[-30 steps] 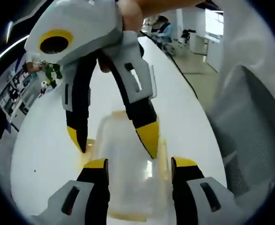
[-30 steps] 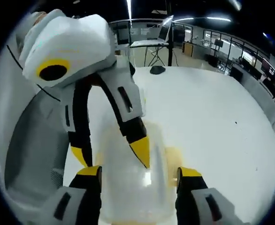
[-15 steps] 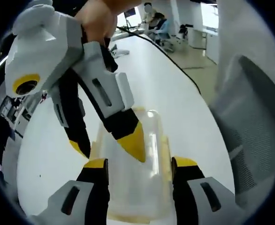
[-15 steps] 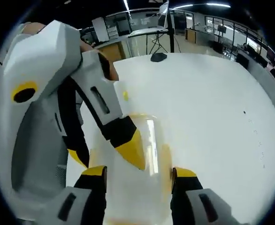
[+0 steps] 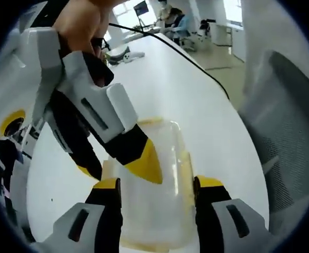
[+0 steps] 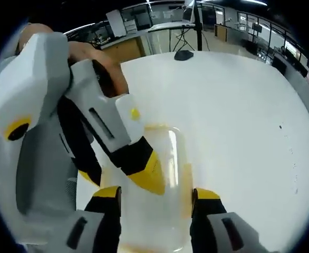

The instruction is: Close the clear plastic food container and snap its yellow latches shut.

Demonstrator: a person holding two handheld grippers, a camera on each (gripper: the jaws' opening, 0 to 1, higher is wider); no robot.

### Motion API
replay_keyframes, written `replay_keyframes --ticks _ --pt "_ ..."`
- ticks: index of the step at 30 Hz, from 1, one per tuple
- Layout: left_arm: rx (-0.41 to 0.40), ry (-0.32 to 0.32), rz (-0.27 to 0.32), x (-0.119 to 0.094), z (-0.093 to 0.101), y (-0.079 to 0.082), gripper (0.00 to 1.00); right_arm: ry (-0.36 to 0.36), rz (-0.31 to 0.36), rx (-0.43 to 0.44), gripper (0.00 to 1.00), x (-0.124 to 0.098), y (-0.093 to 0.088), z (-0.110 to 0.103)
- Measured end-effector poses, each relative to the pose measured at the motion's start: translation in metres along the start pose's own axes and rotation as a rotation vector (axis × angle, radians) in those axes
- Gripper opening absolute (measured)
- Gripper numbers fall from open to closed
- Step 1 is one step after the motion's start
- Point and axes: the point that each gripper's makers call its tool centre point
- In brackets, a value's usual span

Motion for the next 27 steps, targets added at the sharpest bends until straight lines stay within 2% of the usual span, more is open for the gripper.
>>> replay_keyframes --ticks 5,12,13,15,22,23,24,25,27 --pt "0.001 0.000 -0.005 -0.001 0.002 0.000 0.52 0.009 -0.023 0.010 0.46 0.000 0.000 0.000" --pt "-0.008 0.010 0.010 -0.001 0.002 0.000 0.51 0.069 -0.099 0.027 0.45 0.003 -0.001 -0.001" --pt "0.010 -0.016 0.038 0.000 0.010 0.006 0.51 0.081 -0.157 0.129 0.45 0.002 -0.011 -0.008" --pt "0.003 0.002 0.016 -0.002 0.010 0.004 0.51 0.101 -0.155 0.030 0.45 0.005 -0.006 -0.005" --pt "0.005 0.052 0.023 0.001 0.008 0.001 0.50 0.074 -0.093 0.040 0.45 0.004 -0.007 -0.006" --pt "0.101 0.138 0.017 -0.001 -0.007 0.005 0.50 0.068 -0.095 0.035 0.46 0.004 -0.006 -0.005" --pt "0.039 0.098 0.010 0.003 0.006 0.004 0.49 0.066 -0.101 0.039 0.46 0.004 -0.006 -0.006" --pt "0.005 0.100 0.016 0.002 0.006 0.005 0.49 0.065 -0.102 0.036 0.46 0.004 -0.005 -0.007" --pt "0.007 0.085 0.028 0.001 0.005 0.005 0.50 0.070 -0.094 0.033 0.46 0.004 -0.006 -0.005"
Point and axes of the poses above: the point that each gripper's makers call its tool centre point, and the gripper's own axes: x roughly forward along the fingers, z roughly to its right, y roughly out of its top
